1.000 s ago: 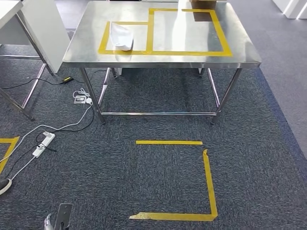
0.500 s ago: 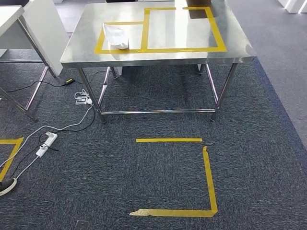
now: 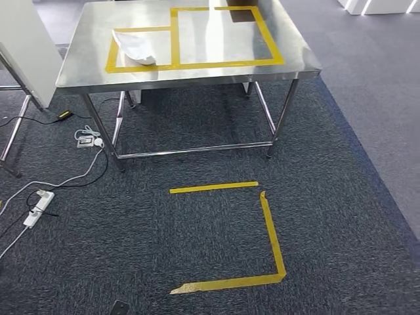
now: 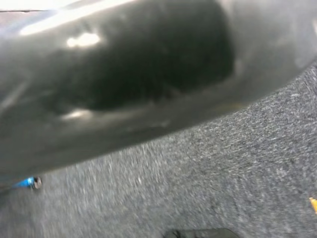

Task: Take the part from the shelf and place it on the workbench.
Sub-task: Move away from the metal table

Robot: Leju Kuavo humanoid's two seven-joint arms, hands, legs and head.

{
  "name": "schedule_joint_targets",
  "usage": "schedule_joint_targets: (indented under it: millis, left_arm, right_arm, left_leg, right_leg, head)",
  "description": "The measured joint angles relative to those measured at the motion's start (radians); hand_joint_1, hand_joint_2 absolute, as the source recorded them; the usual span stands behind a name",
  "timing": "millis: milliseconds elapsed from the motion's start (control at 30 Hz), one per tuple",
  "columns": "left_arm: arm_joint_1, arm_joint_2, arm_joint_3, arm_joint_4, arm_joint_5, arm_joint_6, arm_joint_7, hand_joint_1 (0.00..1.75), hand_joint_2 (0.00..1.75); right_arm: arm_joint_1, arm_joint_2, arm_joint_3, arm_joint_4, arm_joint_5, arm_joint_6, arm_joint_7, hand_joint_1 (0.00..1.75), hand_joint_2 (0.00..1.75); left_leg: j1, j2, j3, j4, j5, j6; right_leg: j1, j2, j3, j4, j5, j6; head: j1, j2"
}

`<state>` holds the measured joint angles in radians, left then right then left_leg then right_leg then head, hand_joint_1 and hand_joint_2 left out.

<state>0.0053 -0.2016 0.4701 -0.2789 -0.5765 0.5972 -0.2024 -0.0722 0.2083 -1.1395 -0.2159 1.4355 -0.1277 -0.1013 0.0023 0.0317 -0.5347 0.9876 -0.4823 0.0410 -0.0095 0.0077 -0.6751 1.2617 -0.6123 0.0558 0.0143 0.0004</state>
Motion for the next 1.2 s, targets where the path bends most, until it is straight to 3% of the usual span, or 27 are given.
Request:
schedule_joint_targets:
  millis: [33, 67, 133, 200, 267, 333, 400, 467, 500, 533, 567, 633, 700, 767, 800, 867, 933, 1000, 1033, 1067, 1133, 1200]
  left_arm:
    - [-0.001, 0.001, -0.006, 0.002, -0.017, 0.001, 0.012, 0.00, 0.00]
    - [-0.003, 0.001, -0.010, 0.003, -0.029, 0.001, 0.020, 0.00, 0.00]
    - [-0.005, 0.000, -0.016, 0.004, -0.043, 0.001, 0.025, 0.00, 0.00]
    - [-0.005, 0.000, -0.016, 0.005, -0.049, -0.002, 0.025, 0.00, 0.00]
    - [-0.004, 0.000, -0.016, 0.005, -0.053, -0.006, 0.025, 0.00, 0.00]
    - [-0.004, 0.000, -0.016, 0.005, -0.057, -0.007, 0.026, 0.00, 0.00]
    - [-0.002, 0.000, -0.016, 0.006, -0.058, -0.007, 0.026, 0.00, 0.00]
    - [0.003, 0.000, -0.016, 0.007, -0.058, -0.007, 0.029, 0.00, 0.00]
    - [0.005, 0.001, -0.016, 0.007, -0.059, -0.008, 0.032, 0.00, 0.00]
    - [0.006, 0.000, -0.015, 0.008, -0.060, -0.010, 0.037, 0.00, 0.00]
    - [0.006, 0.000, -0.015, 0.008, -0.062, -0.012, 0.042, 0.00, 0.00]
    - [0.007, 0.000, -0.012, 0.008, -0.064, -0.017, 0.047, 0.00, 0.00]
    - [0.008, -0.002, -0.008, 0.008, -0.066, -0.021, 0.052, 0.00, 0.00]
    - [0.010, -0.005, -0.005, 0.009, -0.070, -0.024, 0.058, 0.00, 0.00]
    - [0.010, -0.007, -0.003, 0.009, -0.073, -0.024, 0.060, 0.00, 0.00]
    - [0.009, -0.012, 0.002, 0.009, -0.077, -0.027, 0.060, 0.00, 0.00]
    - [0.011, -0.015, 0.008, 0.009, -0.078, -0.031, 0.058, 0.00, 0.00]
    - [0.013, -0.017, 0.014, 0.009, -0.078, -0.035, 0.055, 0.00, 0.00]
    - [0.012, -0.018, 0.017, 0.009, -0.078, -0.037, 0.053, 0.00, 0.00]
    - [0.011, -0.019, 0.019, 0.009, -0.078, -0.038, 0.052, 0.00, 0.00]
    - [0.008, -0.023, 0.021, 0.009, -0.078, -0.039, 0.049, 0.00, 0.00]
    - [0.007, -0.025, 0.023, 0.009, -0.078, -0.039, 0.045, 0.00, 0.00]
  right_arm:
    - [0.003, 0.000, 0.005, 0.000, 0.003, 0.004, 0.000, 0.00, 0.00]
    - [0.006, 0.000, 0.008, 0.001, 0.004, 0.010, 0.002, 0.00, 0.00]
    - [0.007, 0.000, 0.012, 0.001, 0.003, 0.028, 0.011, 0.00, 0.00]
    - [0.005, 0.000, 0.016, 0.001, -0.005, 0.052, 0.020, 0.00, 0.00]
    - [0.010, 0.000, 0.018, 0.002, -0.019, 0.072, 0.022, 0.00, 0.00]
    - [0.016, 0.001, 0.017, 0.002, -0.027, 0.082, 0.023, 0.00, 0.00]
    - [0.016, 0.001, 0.017, 0.002, -0.028, 0.085, 0.022, 0.00, 0.00]
    - [0.016, 0.001, 0.017, 0.002, -0.029, 0.086, 0.021, 0.00, 0.00]
    - [0.017, 0.001, 0.017, 0.002, -0.028, 0.086, 0.020, 0.00, 0.00]
    - [0.018, 0.001, 0.017, 0.002, -0.028, 0.086, 0.018, 0.00, 0.00]
    - [0.020, 0.001, 0.017, 0.002, -0.027, 0.085, 0.014, 0.00, 0.00]
    - [0.019, 0.001, 0.017, 0.002, -0.024, 0.085, 0.006, 0.00, 0.00]
    - [0.018, 0.001, 0.017, 0.002, -0.024, 0.085, -0.001, 0.00, 0.00]
    - [0.021, 0.000, 0.017, 0.002, -0.026, 0.086, -0.005, 0.00, 0.00]
    - [0.024, -0.002, 0.017, 0.002, -0.028, 0.086, -0.006, 0.00, 0.00]
    - [0.025, -0.005, 0.017, 0.002, -0.032, 0.086, -0.008, 0.00, 0.00]
    - [0.022, -0.008, 0.016, 0.002, -0.035, 0.086, -0.007, 0.00, 0.00]
    - [0.022, -0.012, 0.016, 0.002, -0.038, 0.086, -0.004, 0.00, 0.00]
    - [0.024, -0.013, 0.016, 0.002, -0.039, 0.086, -0.002, 0.00, 0.00]
    - [0.025, -0.015, 0.016, 0.002, -0.040, 0.086, 0.000, 0.00, 0.00]
    - [0.025, -0.019, 0.015, 0.001, -0.042, 0.086, 0.001, 0.00, 0.00]
    - [0.020, -0.020, 0.014, 0.001, -0.042, 0.085, 0.001, 0.00, 0.00]
  left_leg:
    - [-0.001, 0.010, 0.000, 0.001, 0.000, 0.000]
    - [-0.002, 0.019, 0.001, 0.002, -0.001, 0.000]
    - [-0.007, 0.036, 0.002, 0.005, -0.003, -0.003]
    - [-0.013, 0.054, 0.001, 0.008, -0.004, -0.010]
    - [-0.014, 0.069, 0.001, 0.011, -0.006, -0.020]
    - [-0.010, 0.039, -0.008, 0.042, -0.034, -0.032]
    - [-0.004, -0.008, -0.048, 0.148, -0.100, -0.043]
    - [-0.002, -0.022, -0.100, 0.274, -0.153, -0.046]
    - [-0.001, -0.024, -0.109, 0.299, -0.153, -0.046]
    - [0.000, -0.026, -0.102, 0.286, -0.134, -0.045]
    - [0.001, -0.032, -0.079, 0.235, -0.099, -0.043]
    - [0.006, -0.079, -0.019, 0.101, -0.035, -0.037]
    - [0.009, -0.117, 0.007, 0.032, -0.017, -0.032]
    - [0.007, -0.106, 0.006, 0.024, -0.018, -0.024]
    - [0.008, -0.094, 0.005, 0.021, -0.015, -0.018]
    - [0.010, -0.066, 0.004, 0.015, -0.009, -0.005]
    - [0.008, -0.034, 0.000, 0.014, -0.007, 0.001]
    - [0.006, -0.001, -0.003, 0.015, -0.007, 0.002]
    - [0.006, 0.012, -0.003, 0.015, -0.007, 0.002]
    - [0.006, 0.025, -0.002, 0.015, -0.008, 0.001]
    - [0.004, 0.045, 0.001, 0.016, -0.010, -0.004]
    - [-0.002, 0.064, 0.004, 0.019, -0.012, -0.014]
  right_leg:
    - [0.000, -0.004, 0.015, -0.022, 0.020, -0.001]
    - [0.001, -0.015, 0.048, -0.079, 0.053, -0.003]
    - [0.006, -0.060, 0.121, -0.216, 0.099, -0.012]
    - [0.012, -0.083, 0.152, -0.278, 0.108, -0.024]
    - [0.011, -0.064, 0.151, -0.281, 0.113, -0.036]
    - [0.007, -0.046, 0.149, -0.284, 0.120, -0.048]
    - [0.004, -0.026, 0.146, -0.286, 0.126, -0.059]
    - [0.005, -0.001, 0.141, -0.284, 0.130, -0.063]
    - [0.005, 0.012, 0.139, -0.283, 0.131, -0.063]
    - [0.005, 0.025, 0.139, -0.281, 0.132, -0.062]
    - [0.005, 0.038, 0.138, -0.279, 0.133, -0.061]
    - [0.006, 0.063, 0.134, -0.273, 0.133, -0.055]
    - [0.006, 0.085, 0.121, -0.267, 0.137, -0.044]
    - [0.003, 0.107, 0.106, -0.267, 0.144, -0.030]
    - [0.002, 0.102, 0.099, -0.263, 0.142, -0.024]
    - [0.003, 0.060, 0.069, -0.210, 0.107, -0.015]
    - [0.003, 0.012, 0.013, -0.082, 0.038, -0.008]
    - [0.000, -0.001, -0.026, 0.015, 0.004, -0.003]
    - [-0.001, -0.004, -0.018, 0.011, 0.015, -0.001]
    - [-0.002, -0.011, 0.010, -0.034, 0.041, -0.001]
    - [0.001, -0.054, 0.095, -0.178, 0.095, -0.006]
    - [0.007, -0.086, 0.143, -0.263, 0.112, -0.016]
  head:
    - [0.000, 0.000]
    - [0.000, 0.000]
    - [0.001, 0.000]
    - [0.000, 0.000]
    - [0.000, 0.000]
    - [-0.002, 0.000]
    - [-0.004, 0.000]
    - [-0.004, 0.000]
    - [-0.004, 0.000]
    - [-0.004, 0.000]
    - [-0.004, 0.000]
    - [-0.004, 0.000]
    - [-0.003, 0.000]
    - [-0.003, 0.000]
    - [-0.003, 0.000]
    - [0.004, 0.000]
    - [0.009, 0.000]
    - [0.008, 0.000]
    - [0.009, 0.000]
    - [0.009, 0.000]
    - [0.009, 0.000]
    - [0.008, 0.000]
